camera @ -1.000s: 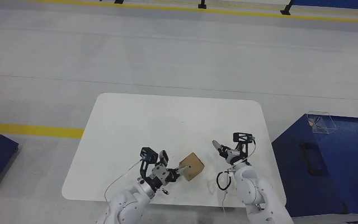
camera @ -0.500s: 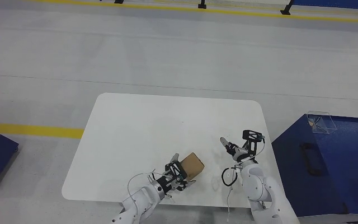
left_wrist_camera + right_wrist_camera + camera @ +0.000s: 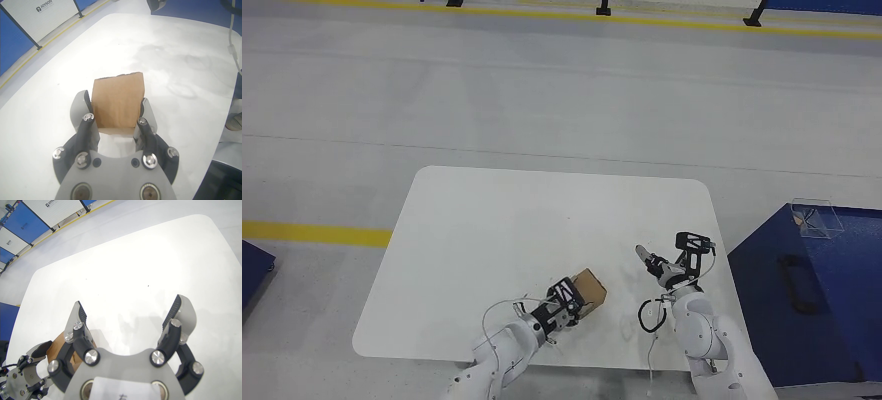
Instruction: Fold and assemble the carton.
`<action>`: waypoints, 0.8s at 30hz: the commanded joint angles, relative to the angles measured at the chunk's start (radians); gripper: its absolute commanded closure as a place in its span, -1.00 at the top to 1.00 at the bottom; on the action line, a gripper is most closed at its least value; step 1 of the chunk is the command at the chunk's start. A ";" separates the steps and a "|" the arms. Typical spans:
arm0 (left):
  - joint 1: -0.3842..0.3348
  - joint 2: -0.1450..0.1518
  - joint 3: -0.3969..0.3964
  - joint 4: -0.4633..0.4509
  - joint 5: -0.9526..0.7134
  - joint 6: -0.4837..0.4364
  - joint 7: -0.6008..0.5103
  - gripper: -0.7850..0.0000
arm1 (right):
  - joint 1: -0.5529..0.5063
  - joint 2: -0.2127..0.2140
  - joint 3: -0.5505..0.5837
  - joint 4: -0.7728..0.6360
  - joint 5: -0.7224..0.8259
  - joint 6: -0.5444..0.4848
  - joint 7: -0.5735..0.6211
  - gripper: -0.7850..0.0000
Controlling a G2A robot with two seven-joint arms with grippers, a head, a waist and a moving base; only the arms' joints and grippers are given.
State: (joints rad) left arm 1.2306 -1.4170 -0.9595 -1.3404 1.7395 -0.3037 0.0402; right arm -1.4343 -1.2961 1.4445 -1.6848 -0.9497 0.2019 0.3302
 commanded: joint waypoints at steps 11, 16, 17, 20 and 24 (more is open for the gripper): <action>0.053 -0.007 -0.191 -0.093 -1.057 -0.100 -0.386 -1.00 | 0.000 0.000 0.000 0.000 0.000 0.000 0.000 1.00; -0.013 -0.003 -0.253 -0.020 -1.330 0.050 -0.607 -0.36 | 0.000 0.000 0.000 0.000 0.000 0.000 0.000 1.00; -0.022 -0.003 -0.260 0.005 -1.341 0.085 -0.607 0.44 | 0.000 0.000 0.000 0.000 0.000 0.000 0.000 1.00; -0.044 -0.003 -0.262 0.042 -1.369 0.116 -0.626 1.00 | 0.000 0.000 0.000 0.000 0.000 0.000 0.000 1.00; -0.052 0.005 -0.273 0.066 -1.316 0.155 -0.605 1.00 | 0.000 0.000 0.000 0.000 0.000 0.000 0.000 1.00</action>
State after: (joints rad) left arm 1.1788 -1.4141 -1.2283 -1.2780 0.4113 -0.1565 -0.5712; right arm -1.4343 -1.2961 1.4445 -1.6848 -0.9497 0.2020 0.3303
